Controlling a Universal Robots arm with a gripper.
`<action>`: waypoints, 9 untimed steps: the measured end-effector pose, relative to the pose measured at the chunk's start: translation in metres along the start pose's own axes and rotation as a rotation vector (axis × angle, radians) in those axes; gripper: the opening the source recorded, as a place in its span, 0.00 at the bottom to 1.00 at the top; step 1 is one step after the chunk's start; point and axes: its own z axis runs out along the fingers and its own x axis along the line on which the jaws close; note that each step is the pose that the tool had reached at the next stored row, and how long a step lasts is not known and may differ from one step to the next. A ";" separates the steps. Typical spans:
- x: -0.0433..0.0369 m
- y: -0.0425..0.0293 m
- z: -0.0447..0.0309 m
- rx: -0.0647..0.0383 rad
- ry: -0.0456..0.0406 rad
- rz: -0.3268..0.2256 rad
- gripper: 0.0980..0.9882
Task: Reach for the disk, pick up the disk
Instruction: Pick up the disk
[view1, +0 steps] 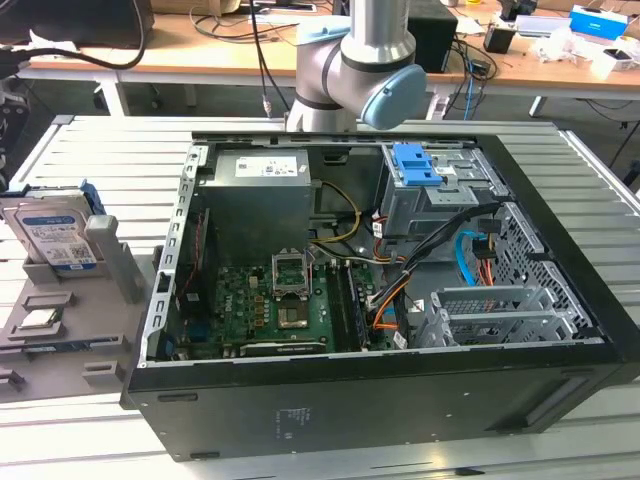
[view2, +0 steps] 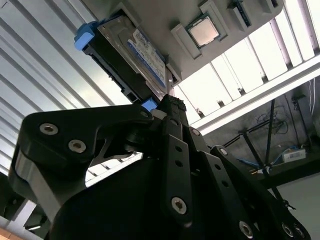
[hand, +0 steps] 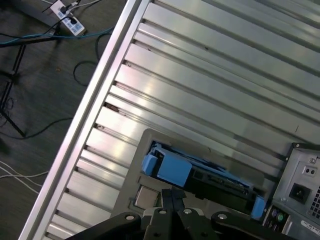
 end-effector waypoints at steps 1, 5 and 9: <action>0.0000 0.0000 0.0000 0.000 0.0006 -0.015 0.01; 0.0000 0.0000 0.0000 0.000 0.0016 -0.041 0.01; 0.0000 0.0000 0.0000 0.000 0.0026 -0.068 0.01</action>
